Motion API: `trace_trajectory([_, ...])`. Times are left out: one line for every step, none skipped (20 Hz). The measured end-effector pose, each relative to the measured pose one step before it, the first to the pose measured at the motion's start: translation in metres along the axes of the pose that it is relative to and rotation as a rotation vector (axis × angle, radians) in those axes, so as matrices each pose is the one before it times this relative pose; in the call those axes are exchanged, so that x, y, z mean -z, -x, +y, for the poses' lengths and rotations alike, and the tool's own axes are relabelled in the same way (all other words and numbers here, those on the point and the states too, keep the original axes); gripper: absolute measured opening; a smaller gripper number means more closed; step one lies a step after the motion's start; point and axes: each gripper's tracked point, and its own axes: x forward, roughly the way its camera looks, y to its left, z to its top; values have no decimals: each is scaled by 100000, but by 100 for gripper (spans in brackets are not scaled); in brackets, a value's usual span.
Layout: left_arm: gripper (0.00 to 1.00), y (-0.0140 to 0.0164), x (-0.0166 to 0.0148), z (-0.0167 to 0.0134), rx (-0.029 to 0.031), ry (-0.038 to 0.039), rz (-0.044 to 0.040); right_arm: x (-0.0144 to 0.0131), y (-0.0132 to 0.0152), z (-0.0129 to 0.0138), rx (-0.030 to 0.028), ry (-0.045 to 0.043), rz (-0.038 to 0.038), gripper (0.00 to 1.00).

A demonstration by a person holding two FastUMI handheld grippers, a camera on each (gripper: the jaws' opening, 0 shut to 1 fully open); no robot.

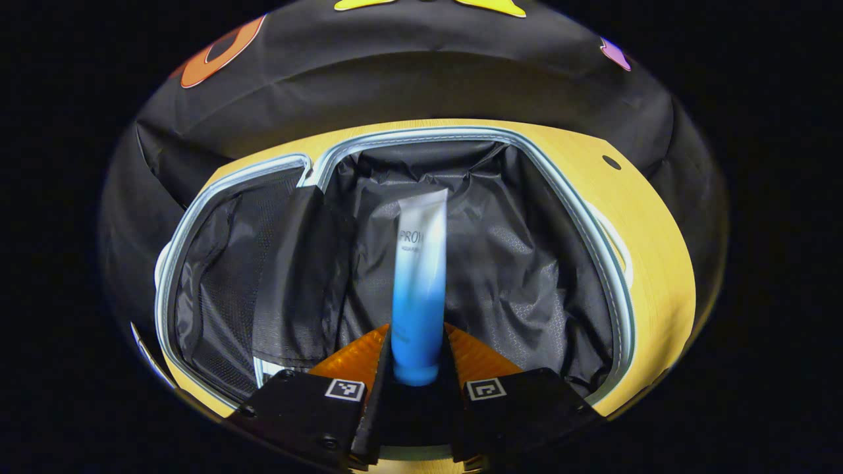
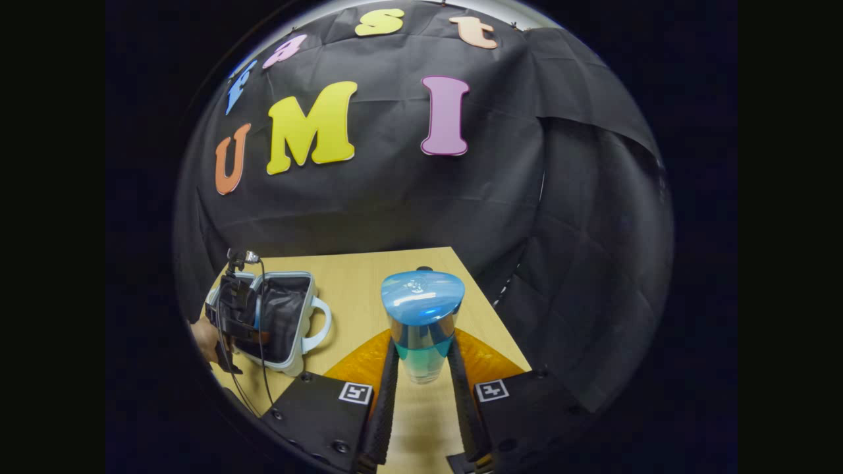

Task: First open the suitcase, pack the skin care products into it, and then close the suitcase.

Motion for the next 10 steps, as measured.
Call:
trace_trajectory([42, 334, -209, 59, 279, 461, -808, 3, -45, 313, -150, 538, 335, 40])
trace_trajectory([42, -651, -194, 90, -606, -1698, -489, -105, -5, 469, -360, 964, -15, 40])
trace_trajectory([42, 80, 56, 80, -40, -362, 589, -82, -150, 416, -532, 646, 35, 40])
trace_trajectory([42, 57, -106, -85, 122, 1009, -773, -164, -95, 447, -940, 245, 37, 40])
trace_trajectory([42, -25, 85, 58, 403, 26, -32, 31, -167, 526, -711, 558, 345, 40])
trace_trajectory([42, -17, -52, 14, 303, 569, -479, -36, -165, 524, -625, 863, 259, 40])
trace_trajectory([42, -47, 33, -34, 295, 196, 1, -37, -197, 461, -1120, 484, 106, 40])
trace_trajectory([42, 43, 5, 28, 72, -141, 65, -43, -109, 607, -1098, 318, 321, 40])
trace_trajectory([42, -46, 29, -15, -124, -44, 105, 188, -131, 392, -966, 823, 331, 40])
trace_trajectory([42, 41, -53, 25, -403, -103, 65, 15, -9, 599, -1206, 1043, 193, 40])
